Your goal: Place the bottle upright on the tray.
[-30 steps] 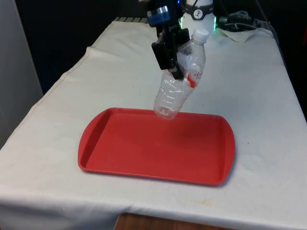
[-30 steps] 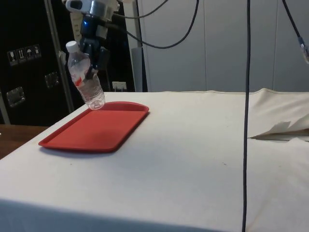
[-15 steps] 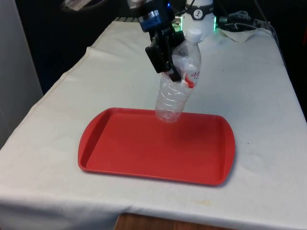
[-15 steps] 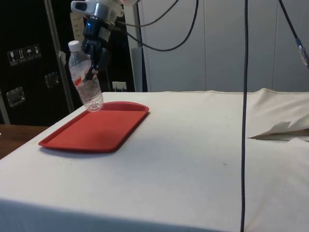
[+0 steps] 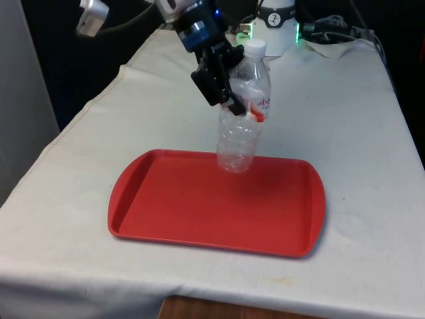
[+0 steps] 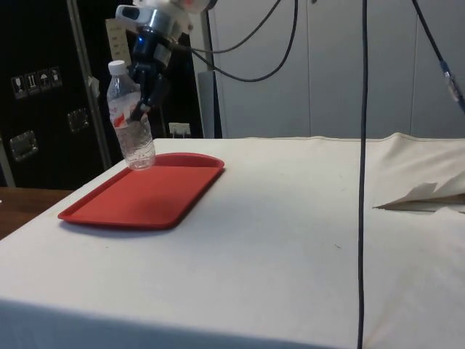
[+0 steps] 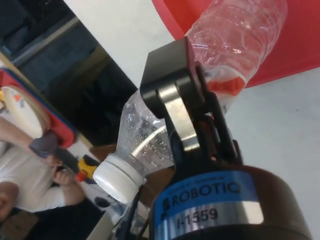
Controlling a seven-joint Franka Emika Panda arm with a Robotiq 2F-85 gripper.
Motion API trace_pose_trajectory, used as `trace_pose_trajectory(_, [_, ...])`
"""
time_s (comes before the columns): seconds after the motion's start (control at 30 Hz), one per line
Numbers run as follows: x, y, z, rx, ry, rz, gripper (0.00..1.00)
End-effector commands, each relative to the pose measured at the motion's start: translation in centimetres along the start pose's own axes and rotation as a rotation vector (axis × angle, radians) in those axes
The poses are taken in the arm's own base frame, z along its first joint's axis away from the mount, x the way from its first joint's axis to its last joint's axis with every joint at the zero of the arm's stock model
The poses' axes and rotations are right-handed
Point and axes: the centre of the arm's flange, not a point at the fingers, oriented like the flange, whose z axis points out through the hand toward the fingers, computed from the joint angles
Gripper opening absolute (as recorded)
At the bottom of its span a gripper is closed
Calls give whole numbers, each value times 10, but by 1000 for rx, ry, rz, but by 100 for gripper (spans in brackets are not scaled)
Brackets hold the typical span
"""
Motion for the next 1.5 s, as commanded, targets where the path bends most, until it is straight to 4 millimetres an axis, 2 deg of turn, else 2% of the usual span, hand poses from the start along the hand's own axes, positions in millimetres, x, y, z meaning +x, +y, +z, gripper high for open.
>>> trace_pose_trajectory(0.0, [-2, 0, 0, 2, 7, 3, 0])
trace_pose_trajectory(0.63, [-29, 15, 14, 49, 65, 44, 0])
trace_pose_trajectory(1.47, [-53, 13, 30, 51, 65, 35, 0])
